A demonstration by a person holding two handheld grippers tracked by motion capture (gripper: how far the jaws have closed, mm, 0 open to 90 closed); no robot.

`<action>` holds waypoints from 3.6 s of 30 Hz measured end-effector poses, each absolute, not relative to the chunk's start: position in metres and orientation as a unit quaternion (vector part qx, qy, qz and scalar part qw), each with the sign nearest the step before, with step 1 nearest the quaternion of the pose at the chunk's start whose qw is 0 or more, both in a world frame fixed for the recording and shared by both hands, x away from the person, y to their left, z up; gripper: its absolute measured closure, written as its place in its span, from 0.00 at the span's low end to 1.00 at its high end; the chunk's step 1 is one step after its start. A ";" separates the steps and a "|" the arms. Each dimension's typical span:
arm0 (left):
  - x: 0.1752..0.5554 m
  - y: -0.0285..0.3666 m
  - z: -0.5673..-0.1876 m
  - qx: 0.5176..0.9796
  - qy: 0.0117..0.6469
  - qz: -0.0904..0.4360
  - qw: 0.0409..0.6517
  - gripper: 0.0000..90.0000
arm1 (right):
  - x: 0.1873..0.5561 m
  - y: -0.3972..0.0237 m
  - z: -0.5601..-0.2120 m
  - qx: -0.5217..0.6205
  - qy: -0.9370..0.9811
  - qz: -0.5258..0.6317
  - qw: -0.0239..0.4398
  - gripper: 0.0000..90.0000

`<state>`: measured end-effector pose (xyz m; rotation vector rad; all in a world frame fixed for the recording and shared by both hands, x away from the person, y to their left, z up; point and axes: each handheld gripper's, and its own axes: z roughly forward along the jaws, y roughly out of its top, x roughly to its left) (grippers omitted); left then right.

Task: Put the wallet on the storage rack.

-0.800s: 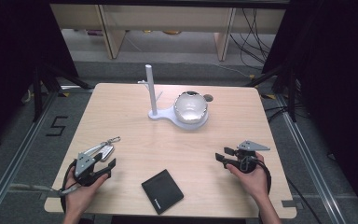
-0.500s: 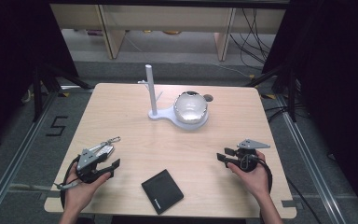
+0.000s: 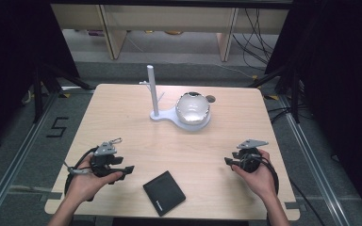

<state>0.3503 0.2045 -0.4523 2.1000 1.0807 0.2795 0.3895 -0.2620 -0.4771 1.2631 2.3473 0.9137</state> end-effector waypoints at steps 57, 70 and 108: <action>0.371 0.117 -0.487 0.899 0.363 -0.046 0.243 0.46 | 0.388 -0.248 -0.465 0.440 0.829 0.320 0.130 0.59; 0.378 0.119 -0.486 0.893 0.378 -0.089 0.226 0.69 | 0.386 -0.248 -0.461 0.443 0.831 0.310 0.126 0.59; 0.334 0.087 -0.404 0.953 0.133 0.076 0.261 0.91 | 0.393 -0.170 -0.404 0.168 0.946 0.274 -0.034 0.56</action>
